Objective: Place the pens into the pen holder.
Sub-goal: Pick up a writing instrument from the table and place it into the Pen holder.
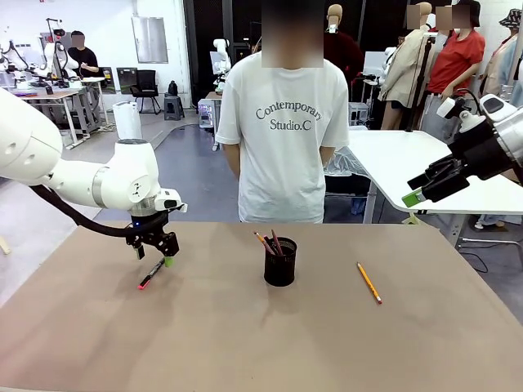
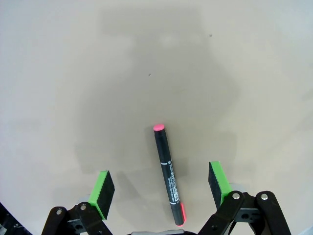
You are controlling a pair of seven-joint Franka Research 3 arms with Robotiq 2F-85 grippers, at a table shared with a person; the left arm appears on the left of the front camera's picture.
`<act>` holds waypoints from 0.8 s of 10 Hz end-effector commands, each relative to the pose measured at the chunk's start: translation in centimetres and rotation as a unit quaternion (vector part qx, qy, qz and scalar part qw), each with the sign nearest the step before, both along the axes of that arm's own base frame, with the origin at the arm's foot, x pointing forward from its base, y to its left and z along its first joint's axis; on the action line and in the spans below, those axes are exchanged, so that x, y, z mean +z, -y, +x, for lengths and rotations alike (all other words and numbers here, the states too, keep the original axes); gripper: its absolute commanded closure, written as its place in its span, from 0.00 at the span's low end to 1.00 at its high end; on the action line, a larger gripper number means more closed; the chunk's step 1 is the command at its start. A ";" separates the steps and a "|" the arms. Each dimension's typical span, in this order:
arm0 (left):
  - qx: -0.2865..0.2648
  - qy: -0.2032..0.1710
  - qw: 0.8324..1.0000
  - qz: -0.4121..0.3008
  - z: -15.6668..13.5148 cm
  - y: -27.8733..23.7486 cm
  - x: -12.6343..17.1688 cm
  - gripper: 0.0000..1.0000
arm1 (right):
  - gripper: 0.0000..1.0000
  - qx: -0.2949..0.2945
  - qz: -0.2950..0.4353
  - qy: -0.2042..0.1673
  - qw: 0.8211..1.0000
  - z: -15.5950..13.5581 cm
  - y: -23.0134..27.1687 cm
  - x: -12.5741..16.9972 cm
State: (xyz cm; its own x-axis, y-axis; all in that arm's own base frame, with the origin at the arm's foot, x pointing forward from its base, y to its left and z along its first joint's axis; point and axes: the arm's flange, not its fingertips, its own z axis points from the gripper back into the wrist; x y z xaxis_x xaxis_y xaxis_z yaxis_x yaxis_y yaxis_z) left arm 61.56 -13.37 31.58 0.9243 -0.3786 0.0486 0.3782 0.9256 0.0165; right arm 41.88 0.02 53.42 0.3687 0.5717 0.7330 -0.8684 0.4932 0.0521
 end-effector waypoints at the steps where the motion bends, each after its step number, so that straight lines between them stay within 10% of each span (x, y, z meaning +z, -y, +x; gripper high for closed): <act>1: 0.019 0.014 1.000 0.011 0.6 0.2 -0.4 0.00 | 0.00 0.003 0.015 0.005 1.000 0.0 -0.2 0.0; 5: 0.029 0.018 0.999 0.013 0.8 0.4 -1.2 0.00 | 0.00 0.003 0.015 0.005 1.000 0.0 -0.2 0.0; 8: 0.022 0.017 0.999 0.019 0.5 0.6 -1.0 0.57 | 0.00 0.003 0.015 0.005 1.000 0.0 -0.2 0.0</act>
State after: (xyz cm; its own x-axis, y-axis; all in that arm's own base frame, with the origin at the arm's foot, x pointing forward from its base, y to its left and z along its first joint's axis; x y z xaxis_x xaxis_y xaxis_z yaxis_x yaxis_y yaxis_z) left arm 61.99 -13.98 30.42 0.9319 -0.3580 0.0580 0.3570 0.9337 0.0269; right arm 41.88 0.03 53.42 0.3687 0.5717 0.7330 -0.8684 0.4932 0.0521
